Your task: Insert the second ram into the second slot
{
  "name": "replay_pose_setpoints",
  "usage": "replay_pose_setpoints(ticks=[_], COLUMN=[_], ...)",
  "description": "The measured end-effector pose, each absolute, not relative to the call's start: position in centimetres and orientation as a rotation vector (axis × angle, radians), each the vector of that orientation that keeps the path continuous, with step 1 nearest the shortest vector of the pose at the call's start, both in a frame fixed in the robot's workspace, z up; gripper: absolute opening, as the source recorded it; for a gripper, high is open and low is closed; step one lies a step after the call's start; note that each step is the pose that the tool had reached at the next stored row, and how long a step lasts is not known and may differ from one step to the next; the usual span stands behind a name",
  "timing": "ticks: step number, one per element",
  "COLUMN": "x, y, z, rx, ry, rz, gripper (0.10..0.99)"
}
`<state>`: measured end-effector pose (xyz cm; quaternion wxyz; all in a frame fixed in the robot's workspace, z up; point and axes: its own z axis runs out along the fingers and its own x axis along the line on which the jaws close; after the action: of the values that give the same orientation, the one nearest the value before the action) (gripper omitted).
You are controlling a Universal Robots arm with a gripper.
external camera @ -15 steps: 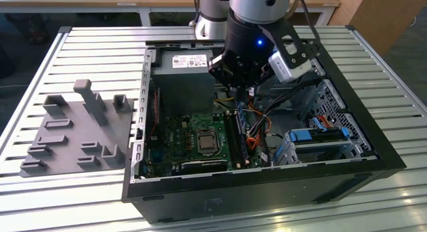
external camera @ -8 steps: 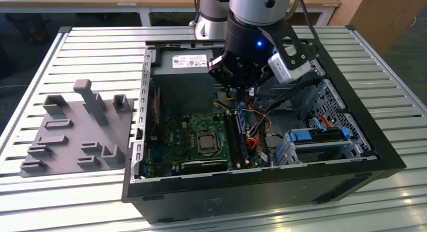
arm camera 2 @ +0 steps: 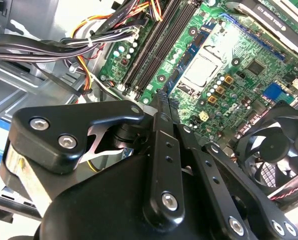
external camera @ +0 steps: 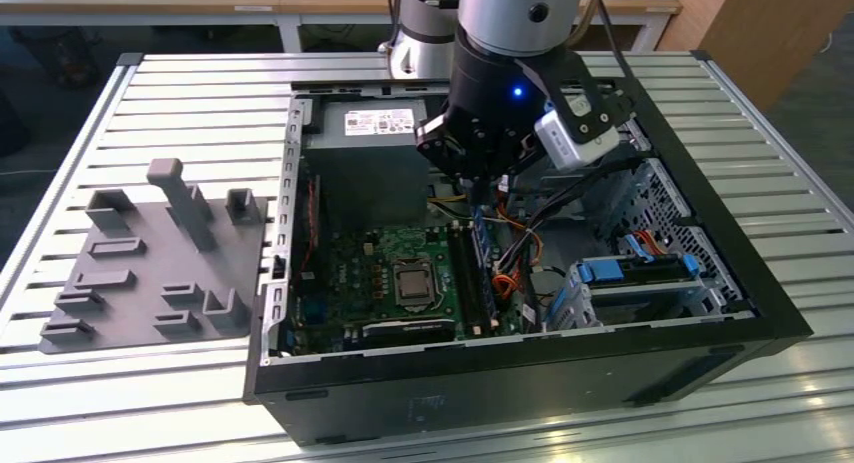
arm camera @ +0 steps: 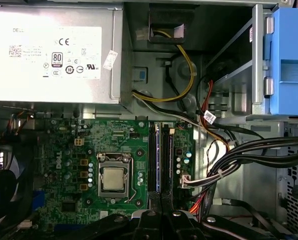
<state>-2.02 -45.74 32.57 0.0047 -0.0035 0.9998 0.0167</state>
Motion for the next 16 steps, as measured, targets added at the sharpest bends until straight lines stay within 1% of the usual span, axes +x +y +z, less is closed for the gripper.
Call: replay_pose_setpoints(ticks=[16], x=[-2.02], y=[-45.75], z=[32.01], rx=[-0.011], ry=[3.132], rz=[0.052], gripper=[0.114])
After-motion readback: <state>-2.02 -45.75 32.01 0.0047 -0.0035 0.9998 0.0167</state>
